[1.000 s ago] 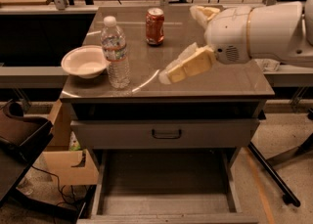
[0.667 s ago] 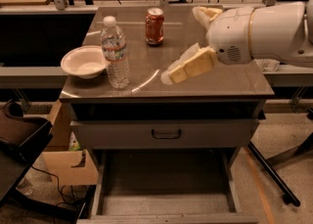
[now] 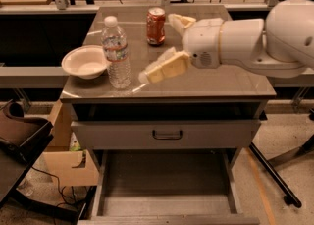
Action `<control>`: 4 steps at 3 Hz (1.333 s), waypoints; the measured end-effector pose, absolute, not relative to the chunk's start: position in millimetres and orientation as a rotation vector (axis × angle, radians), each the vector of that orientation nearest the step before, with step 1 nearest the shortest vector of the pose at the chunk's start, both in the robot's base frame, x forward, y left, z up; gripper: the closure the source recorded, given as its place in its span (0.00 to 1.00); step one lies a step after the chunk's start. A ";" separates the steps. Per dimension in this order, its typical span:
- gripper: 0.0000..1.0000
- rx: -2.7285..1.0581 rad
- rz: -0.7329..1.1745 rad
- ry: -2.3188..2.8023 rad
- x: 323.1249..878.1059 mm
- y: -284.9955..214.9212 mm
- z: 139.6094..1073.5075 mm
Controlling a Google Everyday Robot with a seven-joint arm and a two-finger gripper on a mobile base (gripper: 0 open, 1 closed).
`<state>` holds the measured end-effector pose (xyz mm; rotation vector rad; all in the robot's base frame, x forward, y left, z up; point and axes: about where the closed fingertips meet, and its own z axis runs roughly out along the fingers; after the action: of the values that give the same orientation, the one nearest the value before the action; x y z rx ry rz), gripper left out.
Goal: Place water bottle into middle drawer
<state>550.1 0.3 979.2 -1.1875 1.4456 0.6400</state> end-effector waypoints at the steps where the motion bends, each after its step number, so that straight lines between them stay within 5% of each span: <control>1: 0.00 -1.150 0.758 1.386 572.5 28.2 964.1; 4: 0.00 -1.078 0.954 1.330 609.3 72.2 934.0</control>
Offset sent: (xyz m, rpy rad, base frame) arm 0.0638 0.0632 -0.0459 0.2671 0.0887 0.1249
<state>609.3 72.2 934.0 -1.0777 1.3297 0.9536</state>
